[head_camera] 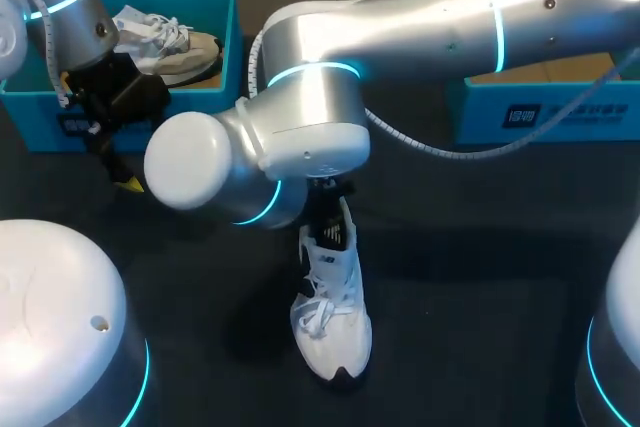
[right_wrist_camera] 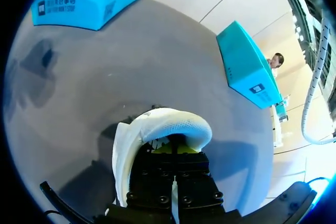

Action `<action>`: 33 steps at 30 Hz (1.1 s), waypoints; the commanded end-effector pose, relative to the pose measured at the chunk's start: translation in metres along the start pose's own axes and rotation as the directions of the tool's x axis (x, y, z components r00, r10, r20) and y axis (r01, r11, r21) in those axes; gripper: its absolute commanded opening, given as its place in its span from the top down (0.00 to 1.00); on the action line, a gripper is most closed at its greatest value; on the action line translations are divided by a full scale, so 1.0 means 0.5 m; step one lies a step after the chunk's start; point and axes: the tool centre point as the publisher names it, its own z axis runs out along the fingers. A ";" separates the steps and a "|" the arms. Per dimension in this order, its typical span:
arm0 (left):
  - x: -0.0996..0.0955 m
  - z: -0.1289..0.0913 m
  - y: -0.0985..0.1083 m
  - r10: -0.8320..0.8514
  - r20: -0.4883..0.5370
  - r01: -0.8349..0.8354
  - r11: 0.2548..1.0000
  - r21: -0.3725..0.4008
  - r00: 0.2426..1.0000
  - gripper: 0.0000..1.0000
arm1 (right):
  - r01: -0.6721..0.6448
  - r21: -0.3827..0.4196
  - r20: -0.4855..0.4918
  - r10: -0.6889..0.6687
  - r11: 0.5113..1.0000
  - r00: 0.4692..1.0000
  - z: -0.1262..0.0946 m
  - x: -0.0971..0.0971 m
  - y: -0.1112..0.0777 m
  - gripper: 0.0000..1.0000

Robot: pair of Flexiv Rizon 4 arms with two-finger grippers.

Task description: Take the shoe out of the shoebox, open the shoe tongue, remove and reinsert the insole, then place the shoe into the shoebox

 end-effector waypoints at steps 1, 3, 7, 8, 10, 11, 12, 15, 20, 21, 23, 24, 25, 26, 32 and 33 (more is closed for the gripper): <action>0.002 -0.002 0.000 0.000 0.000 0.000 1.000 -0.004 1.000 0.00 | -0.051 0.009 0.032 0.050 0.999 0.998 0.026 0.015 -0.009 1.00; 0.002 -0.002 0.000 0.000 0.000 0.000 1.000 -0.004 1.000 0.00 | -0.051 0.017 0.032 0.051 0.999 0.998 0.038 0.015 -0.010 1.00; 0.002 -0.002 0.000 0.000 0.000 0.000 1.000 -0.004 1.000 0.00 | -0.055 0.022 0.017 0.055 0.998 0.998 0.046 0.016 -0.012 1.00; 0.002 -0.002 0.000 0.000 0.000 0.000 1.000 -0.004 1.000 0.00 | -0.055 0.027 0.010 0.055 0.998 0.998 0.049 0.017 -0.012 1.00; 0.002 -0.002 0.000 0.000 0.000 0.000 1.000 -0.004 1.000 0.00 | -0.059 0.031 -0.012 0.059 0.998 0.998 0.054 0.018 -0.014 1.00; 0.002 -0.002 0.000 0.000 0.000 0.000 1.000 -0.004 1.000 0.00 | -0.059 0.036 -0.020 0.060 0.998 0.998 0.056 0.020 -0.015 1.00; 0.002 -0.002 0.000 0.000 0.000 0.000 1.000 -0.004 1.000 0.00 | -0.060 0.038 -0.033 0.062 0.997 0.998 0.057 0.021 -0.017 1.00; 0.002 -0.002 0.000 0.000 0.000 0.000 1.000 -0.004 1.000 0.00 | -0.063 0.056 -0.091 0.067 0.996 0.994 0.067 0.029 -0.022 1.00; 0.002 -0.002 0.000 0.000 0.000 0.000 1.000 -0.004 1.000 0.00 | -0.073 0.104 -0.179 0.090 0.992 0.980 0.068 0.036 -0.042 1.00; 0.002 -0.002 0.000 0.000 0.000 0.000 1.000 -0.004 1.000 0.00 | -0.073 0.117 -0.186 0.094 0.991 0.978 0.066 0.036 -0.046 1.00; 0.002 -0.002 0.000 0.000 0.000 0.000 1.000 -0.004 1.000 0.00 | -0.084 0.127 -0.229 0.112 0.988 0.967 0.061 0.035 -0.056 1.00; 0.002 -0.002 0.000 0.000 0.000 0.000 1.000 -0.004 1.000 0.00 | -0.083 0.134 -0.233 0.113 0.988 0.966 0.058 0.035 -0.059 1.00; 0.002 -0.002 0.000 0.000 0.000 0.000 1.000 -0.004 1.000 0.00 | -0.078 0.152 -0.242 0.113 0.985 0.964 0.054 0.038 -0.068 1.00; 0.002 -0.002 0.000 0.000 0.000 0.000 1.000 -0.004 1.000 0.00 | -0.077 0.161 -0.248 0.116 0.984 0.962 0.051 0.040 -0.074 1.00; 0.002 -0.002 0.000 0.000 0.000 0.000 1.000 -0.004 1.000 0.00 | -0.091 0.203 -0.279 0.147 0.975 0.949 0.038 0.048 -0.111 1.00; 0.002 -0.002 0.000 0.000 0.000 0.000 1.000 -0.004 1.000 0.00 | -0.092 0.209 -0.288 0.152 0.974 0.946 0.035 0.048 -0.116 1.00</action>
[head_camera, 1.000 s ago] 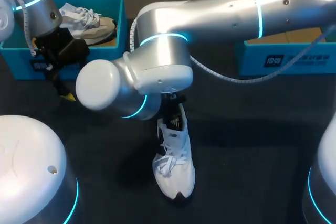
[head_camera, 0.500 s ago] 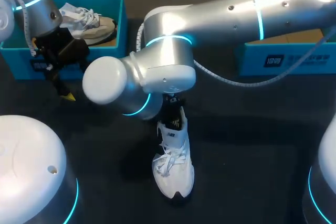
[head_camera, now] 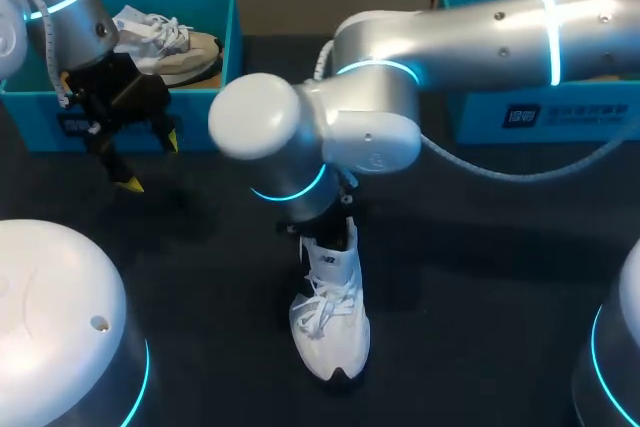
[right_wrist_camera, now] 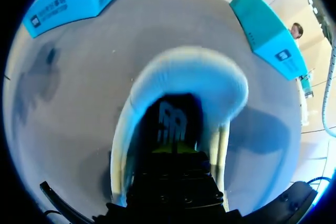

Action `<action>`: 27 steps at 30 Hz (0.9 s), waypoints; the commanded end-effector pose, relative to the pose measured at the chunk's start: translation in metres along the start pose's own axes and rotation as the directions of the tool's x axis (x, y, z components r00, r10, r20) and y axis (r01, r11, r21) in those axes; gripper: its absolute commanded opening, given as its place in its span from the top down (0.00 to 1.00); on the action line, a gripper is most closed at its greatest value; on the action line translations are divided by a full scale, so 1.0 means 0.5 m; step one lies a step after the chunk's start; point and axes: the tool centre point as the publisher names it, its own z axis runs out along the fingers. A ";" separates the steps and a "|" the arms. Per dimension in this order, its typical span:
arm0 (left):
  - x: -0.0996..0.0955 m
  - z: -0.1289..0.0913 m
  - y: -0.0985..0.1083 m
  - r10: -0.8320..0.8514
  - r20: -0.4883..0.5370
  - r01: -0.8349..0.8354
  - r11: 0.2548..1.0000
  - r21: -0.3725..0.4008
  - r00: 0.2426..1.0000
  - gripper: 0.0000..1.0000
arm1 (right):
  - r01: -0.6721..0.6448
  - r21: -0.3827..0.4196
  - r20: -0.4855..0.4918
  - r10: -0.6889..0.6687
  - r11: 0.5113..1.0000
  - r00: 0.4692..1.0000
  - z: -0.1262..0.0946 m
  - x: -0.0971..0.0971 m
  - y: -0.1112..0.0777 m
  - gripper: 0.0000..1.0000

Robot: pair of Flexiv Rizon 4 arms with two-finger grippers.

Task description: Take the shoe out of the shoebox, open the shoe tongue, remove and reinsert the insole, then place the shoe into the shoebox

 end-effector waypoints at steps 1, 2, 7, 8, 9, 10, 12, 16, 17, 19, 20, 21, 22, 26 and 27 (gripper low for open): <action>0.002 -0.002 0.000 0.000 0.000 0.000 1.000 -0.004 1.000 0.00 | -0.017 0.011 -0.062 0.018 1.000 0.998 0.014 -0.004 -0.042 1.00; 0.002 -0.002 0.000 0.000 0.000 0.000 1.000 -0.004 1.000 0.00 | -0.022 0.014 -0.076 0.023 1.000 0.997 0.012 -0.005 -0.047 1.00; 0.002 -0.002 0.000 0.000 0.000 0.000 1.000 -0.004 1.000 0.00 | -0.029 -0.047 -0.085 0.025 0.998 0.996 -0.030 -0.015 -0.038 1.00; 0.002 -0.002 0.000 0.000 0.000 0.000 1.000 -0.004 1.000 0.00 | -0.028 -0.068 -0.088 0.022 0.997 0.996 -0.042 -0.019 -0.032 1.00; 0.002 -0.002 0.000 0.000 0.000 0.000 1.000 -0.004 1.000 0.00 | -0.027 -0.090 -0.093 0.018 0.996 0.995 -0.052 -0.023 -0.024 1.00; 0.002 -0.002 0.000 0.000 0.000 0.000 1.000 -0.004 1.000 0.00 | -0.023 -0.103 -0.097 0.013 0.994 0.995 -0.060 -0.027 -0.016 1.00; 0.002 -0.002 0.000 0.000 0.000 0.000 1.000 -0.004 1.000 0.00 | -0.018 -0.137 -0.101 0.004 0.990 0.995 -0.072 -0.035 0.001 1.00; 0.002 -0.002 0.000 0.000 0.000 0.000 1.000 -0.004 1.000 0.00 | -0.014 -0.168 -0.115 -0.005 0.986 0.993 -0.072 -0.041 0.037 1.00; 0.002 -0.002 0.000 0.000 0.000 0.000 1.000 -0.004 1.000 0.00 | -0.012 -0.174 -0.129 -0.011 0.985 0.992 -0.067 -0.039 0.045 1.00; 0.002 -0.002 0.000 0.000 0.000 0.000 1.000 -0.004 1.000 0.00 | -0.006 -0.173 -0.141 -0.019 0.985 0.990 -0.052 -0.033 0.060 1.00; 0.002 -0.002 0.000 0.000 0.000 0.000 1.000 -0.004 1.000 0.00 | -0.001 -0.174 -0.152 -0.026 0.985 0.988 -0.045 -0.029 0.066 1.00; 0.002 -0.002 0.000 0.000 0.000 0.000 1.000 -0.004 1.000 0.00 | -0.002 -0.176 -0.166 -0.028 0.984 0.986 -0.037 -0.026 0.071 1.00; 0.002 -0.002 0.000 0.000 0.000 0.000 1.000 -0.004 1.000 0.00 | 0.000 -0.177 -0.172 -0.031 0.984 0.985 -0.030 -0.022 0.076 1.00; 0.002 -0.002 0.000 0.000 0.000 0.000 1.000 -0.004 1.000 0.00 | 0.008 -0.173 -0.198 -0.042 0.985 0.979 -0.009 -0.005 0.087 1.00; 0.002 -0.002 0.000 0.000 0.000 0.000 1.000 -0.004 1.000 0.00 | 0.009 -0.173 -0.204 -0.044 0.985 0.978 -0.006 0.000 0.088 1.00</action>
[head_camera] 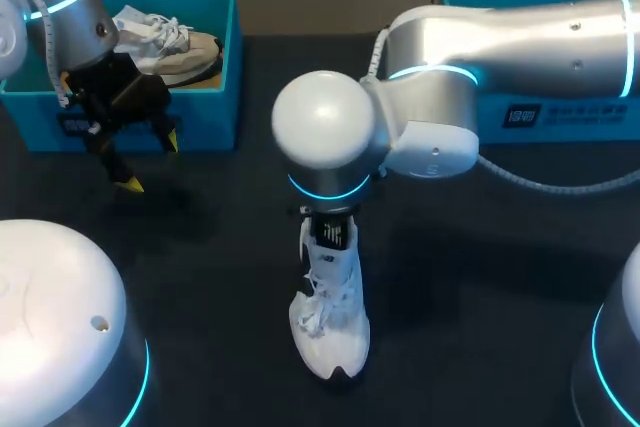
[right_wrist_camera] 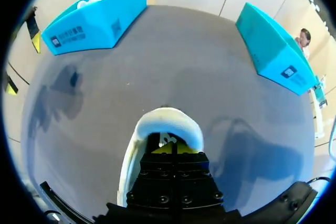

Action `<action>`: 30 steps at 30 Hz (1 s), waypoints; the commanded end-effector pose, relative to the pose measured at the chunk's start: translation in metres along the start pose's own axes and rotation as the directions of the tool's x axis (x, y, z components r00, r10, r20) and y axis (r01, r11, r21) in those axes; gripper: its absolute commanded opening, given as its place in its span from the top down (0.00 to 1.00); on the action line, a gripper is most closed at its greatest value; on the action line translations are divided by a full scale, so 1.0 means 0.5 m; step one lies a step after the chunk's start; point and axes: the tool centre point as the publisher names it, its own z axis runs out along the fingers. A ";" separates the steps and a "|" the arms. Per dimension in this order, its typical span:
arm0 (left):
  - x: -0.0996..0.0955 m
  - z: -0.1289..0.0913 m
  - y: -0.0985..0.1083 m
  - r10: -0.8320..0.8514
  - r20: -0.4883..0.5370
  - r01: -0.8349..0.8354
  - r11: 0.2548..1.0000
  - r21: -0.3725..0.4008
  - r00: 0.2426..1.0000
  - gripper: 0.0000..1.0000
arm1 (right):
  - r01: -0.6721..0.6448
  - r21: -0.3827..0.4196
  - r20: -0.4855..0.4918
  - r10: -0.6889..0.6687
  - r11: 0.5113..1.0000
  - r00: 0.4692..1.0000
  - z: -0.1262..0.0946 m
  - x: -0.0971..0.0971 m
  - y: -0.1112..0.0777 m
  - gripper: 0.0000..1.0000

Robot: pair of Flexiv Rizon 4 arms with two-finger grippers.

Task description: Take the shoe out of the shoebox, open the shoe tongue, remove and reinsert the insole, then place the shoe into the shoebox

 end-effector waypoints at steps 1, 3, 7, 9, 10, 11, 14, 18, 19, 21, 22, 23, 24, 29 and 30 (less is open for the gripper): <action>0.002 -0.002 0.000 0.000 0.000 0.000 1.000 -0.004 1.000 0.00 | 0.009 0.013 -0.039 -0.008 1.000 0.999 0.047 0.013 0.006 1.00; 0.002 -0.002 0.000 0.000 0.000 0.000 1.000 -0.004 1.000 0.00 | 0.014 0.022 -0.045 -0.013 1.000 0.999 0.055 0.018 0.005 1.00; 0.002 -0.002 0.000 0.000 0.000 0.000 1.000 -0.004 1.000 0.00 | 0.013 0.058 -0.049 -0.010 0.998 0.999 0.072 0.024 -0.010 1.00; 0.002 -0.002 0.000 0.000 0.000 0.000 1.000 -0.004 1.000 0.00 | 0.007 0.073 -0.050 -0.004 0.997 0.999 0.073 0.027 -0.023 1.00; 0.002 -0.002 0.000 0.000 0.000 0.000 1.000 -0.004 1.000 0.00 | 0.005 0.079 -0.048 -0.001 0.997 0.999 0.071 0.028 -0.031 1.00; 0.002 -0.002 0.000 0.000 0.000 0.000 1.000 -0.004 1.000 0.00 | 0.001 0.086 -0.046 0.003 0.996 0.999 0.069 0.029 -0.039 1.00; 0.002 -0.002 0.000 0.000 0.000 0.000 1.000 -0.004 1.000 0.00 | -0.012 0.106 -0.022 0.015 0.994 1.000 0.054 0.034 -0.064 1.00; 0.002 -0.002 0.000 0.000 0.000 0.000 1.000 -0.004 1.000 0.00 | -0.035 0.116 0.002 0.035 0.993 0.999 0.036 0.036 -0.092 1.00; 0.002 -0.002 0.000 0.000 0.000 0.000 1.000 -0.004 1.000 0.00 | -0.041 0.120 0.010 0.040 0.992 0.999 0.032 0.036 -0.098 1.00; 0.002 -0.002 0.000 0.000 0.000 0.000 1.000 -0.004 1.000 0.00 | -0.052 0.119 0.013 0.051 0.991 0.999 0.023 0.035 -0.110 1.00; 0.002 -0.002 0.000 0.000 0.000 0.000 1.000 -0.004 1.000 0.00 | -0.058 0.121 0.017 0.057 0.991 0.998 0.020 0.034 -0.114 1.00; 0.002 -0.002 0.000 0.000 0.000 0.000 1.000 -0.004 1.000 0.00 | -0.065 0.118 0.014 0.064 0.991 0.998 0.017 0.033 -0.116 1.00; 0.002 -0.002 0.000 0.000 0.000 0.000 1.000 -0.004 1.000 0.00 | -0.068 0.113 0.012 0.067 0.991 0.998 0.012 0.032 -0.117 1.00; 0.002 -0.002 0.000 0.000 0.000 0.000 1.000 -0.004 1.000 0.00 | -0.073 0.065 0.016 0.072 0.995 0.997 -0.019 0.024 -0.096 1.00; 0.002 -0.002 0.000 0.000 0.000 0.000 1.000 -0.004 1.000 0.00 | -0.073 0.049 0.003 0.073 0.996 0.997 -0.024 0.020 -0.088 1.00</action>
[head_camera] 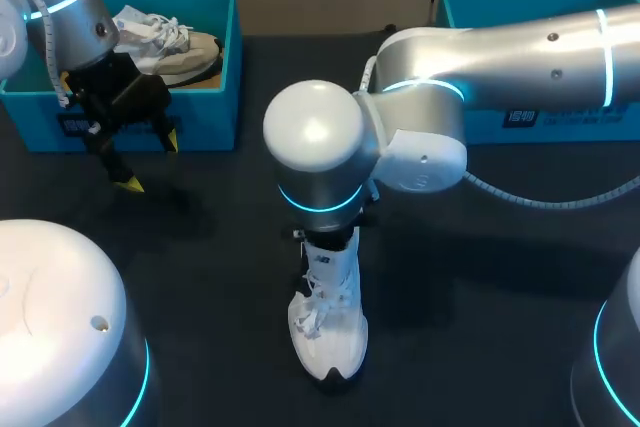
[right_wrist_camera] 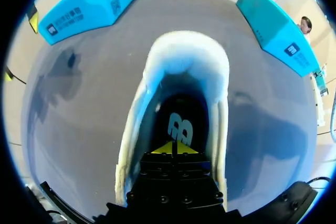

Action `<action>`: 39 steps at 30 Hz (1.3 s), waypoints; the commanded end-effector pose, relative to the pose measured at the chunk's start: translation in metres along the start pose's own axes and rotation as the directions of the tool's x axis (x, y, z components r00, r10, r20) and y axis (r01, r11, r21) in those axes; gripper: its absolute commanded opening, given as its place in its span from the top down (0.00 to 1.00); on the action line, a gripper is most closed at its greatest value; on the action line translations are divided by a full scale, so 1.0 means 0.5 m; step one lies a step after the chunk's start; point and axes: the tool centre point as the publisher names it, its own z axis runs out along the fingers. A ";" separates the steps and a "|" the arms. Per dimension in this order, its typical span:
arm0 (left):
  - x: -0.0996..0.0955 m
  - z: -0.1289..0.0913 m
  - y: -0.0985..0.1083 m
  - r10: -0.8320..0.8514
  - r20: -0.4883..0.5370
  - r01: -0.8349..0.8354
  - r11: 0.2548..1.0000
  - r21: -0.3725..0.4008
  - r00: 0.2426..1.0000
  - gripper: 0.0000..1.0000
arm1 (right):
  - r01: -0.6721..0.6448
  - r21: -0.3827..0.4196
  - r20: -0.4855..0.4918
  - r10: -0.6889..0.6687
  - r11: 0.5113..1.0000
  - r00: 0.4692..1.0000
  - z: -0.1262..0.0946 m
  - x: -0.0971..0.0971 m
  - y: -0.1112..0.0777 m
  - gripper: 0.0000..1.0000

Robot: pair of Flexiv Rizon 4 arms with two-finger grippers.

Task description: Take the shoe out of the shoebox, open the shoe tongue, remove and reinsert the insole, then place the shoe into the shoebox

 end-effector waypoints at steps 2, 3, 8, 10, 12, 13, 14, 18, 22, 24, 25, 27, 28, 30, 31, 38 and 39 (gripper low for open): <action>0.002 -0.002 0.000 0.000 0.000 0.000 1.000 -0.004 1.000 0.00 | -0.032 -0.071 0.001 0.032 0.997 0.999 -0.041 -0.017 0.010 1.00; 0.002 -0.002 0.000 0.000 0.000 0.000 1.000 -0.004 1.000 0.00 | -0.030 -0.083 -0.006 0.029 0.996 1.000 -0.044 -0.020 0.017 1.00; 0.002 -0.002 0.000 0.000 0.000 0.000 1.000 -0.004 1.000 0.00 | -0.028 -0.091 0.002 0.028 0.995 1.000 -0.050 -0.021 0.037 1.00; 0.002 -0.002 0.000 0.000 0.000 0.000 1.000 -0.004 1.000 0.00 | -0.025 -0.086 0.006 0.026 0.996 1.000 -0.049 -0.016 0.038 1.00; 0.002 -0.002 0.000 0.000 0.000 0.000 1.000 -0.004 1.000 0.00 | -0.025 -0.068 0.012 0.026 0.997 1.000 -0.047 -0.011 0.033 1.00; 0.002 -0.002 0.000 0.000 0.000 0.000 1.000 -0.004 1.000 0.00 | -0.030 -0.060 0.008 0.031 0.998 0.999 -0.047 -0.010 0.027 1.00; 0.002 -0.002 0.000 0.000 0.000 0.000 1.000 -0.004 1.000 0.00 | -0.035 -0.054 0.009 0.036 0.998 0.999 -0.048 -0.009 0.022 1.00; 0.002 -0.002 0.000 0.000 0.000 0.000 1.000 -0.004 1.000 0.00 | -0.055 -0.017 0.006 0.055 0.998 0.998 -0.039 -0.007 -0.003 1.00; 0.002 -0.002 0.000 0.000 0.000 0.000 1.000 -0.004 1.000 0.00 | -0.070 0.009 -0.017 0.070 0.997 0.997 -0.017 -0.003 -0.019 1.00; 0.002 -0.002 0.000 0.000 0.000 0.000 1.000 -0.004 1.000 0.00 | -0.074 0.017 -0.021 0.075 0.997 0.997 -0.008 -0.001 -0.020 1.00; 0.002 -0.002 0.000 0.000 0.000 0.000 1.000 -0.004 1.000 0.00 | -0.075 0.019 -0.028 0.075 0.997 0.997 -0.002 0.001 -0.021 1.00; 0.002 -0.002 0.000 0.000 0.000 0.000 1.000 -0.004 1.000 0.00 | -0.074 0.028 -0.031 0.075 0.997 0.997 0.012 0.006 -0.021 1.00; 0.002 -0.002 0.000 0.000 0.000 0.000 1.000 -0.004 1.000 0.00 | -0.074 0.032 -0.037 0.075 0.997 0.997 0.016 0.008 -0.020 1.00; 0.002 -0.002 0.000 0.000 0.000 0.000 1.000 -0.004 1.000 0.00 | -0.073 0.036 -0.046 0.075 0.997 0.996 0.028 0.010 -0.016 1.00; 0.002 -0.002 0.000 0.000 0.000 0.000 1.000 -0.004 1.000 0.00 | -0.072 0.035 -0.049 0.073 0.997 0.996 0.031 0.012 -0.014 1.00; 0.002 -0.002 0.000 0.000 0.000 0.000 1.000 -0.004 1.000 0.00 | -0.048 0.011 -0.058 0.048 0.999 0.997 0.035 0.021 0.015 1.00; 0.002 -0.002 0.000 0.000 0.000 0.000 1.000 -0.004 1.000 0.00 | -0.044 0.006 -0.058 0.045 0.999 0.997 0.033 0.021 0.022 1.00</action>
